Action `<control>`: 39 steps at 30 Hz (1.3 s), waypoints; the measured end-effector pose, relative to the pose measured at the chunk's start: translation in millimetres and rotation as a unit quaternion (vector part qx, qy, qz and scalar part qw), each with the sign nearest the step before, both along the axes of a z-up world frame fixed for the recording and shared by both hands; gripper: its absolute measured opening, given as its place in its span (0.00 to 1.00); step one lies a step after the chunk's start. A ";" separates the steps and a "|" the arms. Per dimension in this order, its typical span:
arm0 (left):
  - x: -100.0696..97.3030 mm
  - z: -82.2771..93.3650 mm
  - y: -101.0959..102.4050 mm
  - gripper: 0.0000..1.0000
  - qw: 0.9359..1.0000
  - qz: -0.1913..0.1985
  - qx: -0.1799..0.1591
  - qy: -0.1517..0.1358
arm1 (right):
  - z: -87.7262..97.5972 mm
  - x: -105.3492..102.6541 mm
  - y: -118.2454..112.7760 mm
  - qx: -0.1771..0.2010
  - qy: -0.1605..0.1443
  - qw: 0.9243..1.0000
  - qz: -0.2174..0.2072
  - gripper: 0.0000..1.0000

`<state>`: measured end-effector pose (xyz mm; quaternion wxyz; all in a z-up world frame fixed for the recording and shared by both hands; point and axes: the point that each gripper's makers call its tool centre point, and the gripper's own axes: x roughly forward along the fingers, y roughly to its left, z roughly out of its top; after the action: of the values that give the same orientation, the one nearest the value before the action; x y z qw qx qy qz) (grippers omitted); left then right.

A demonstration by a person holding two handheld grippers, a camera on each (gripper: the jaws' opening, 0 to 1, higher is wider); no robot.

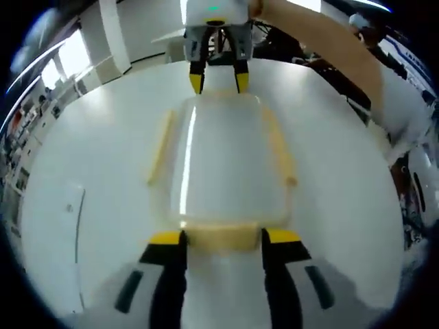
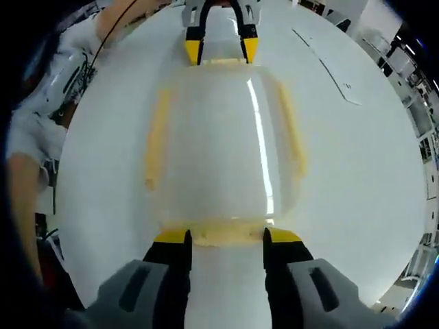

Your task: Snap each plastic latch of the storage box into its locked position after aligning the lid with the box until every specified latch is closed and the lid sits flush.

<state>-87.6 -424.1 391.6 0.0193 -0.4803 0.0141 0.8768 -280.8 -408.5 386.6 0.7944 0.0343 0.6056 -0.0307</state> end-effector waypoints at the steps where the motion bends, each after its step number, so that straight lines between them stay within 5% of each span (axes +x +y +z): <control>1: 0.2 0.0 0.1 0.41 1.000 0.001 0.000 -0.001 | -0.1 -0.2 0.0 0.000 -0.001 1.000 -0.001 0.41; 18: 1.8 -1.7 3.0 0.39 1.000 0.012 0.008 0.012 | -2.9 0.6 4.7 -0.001 0.015 1.000 -0.013 0.40; 39: 0.4 0.2 0.7 0.39 0.999 0.007 -0.036 -0.036 | -1.2 -0.1 7.9 -0.017 0.033 0.999 -0.015 0.40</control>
<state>-87.2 -423.3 391.8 -0.0039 -0.5123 0.0412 0.8578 -280.9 -400.6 385.4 0.7741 0.0289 0.6301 -0.0538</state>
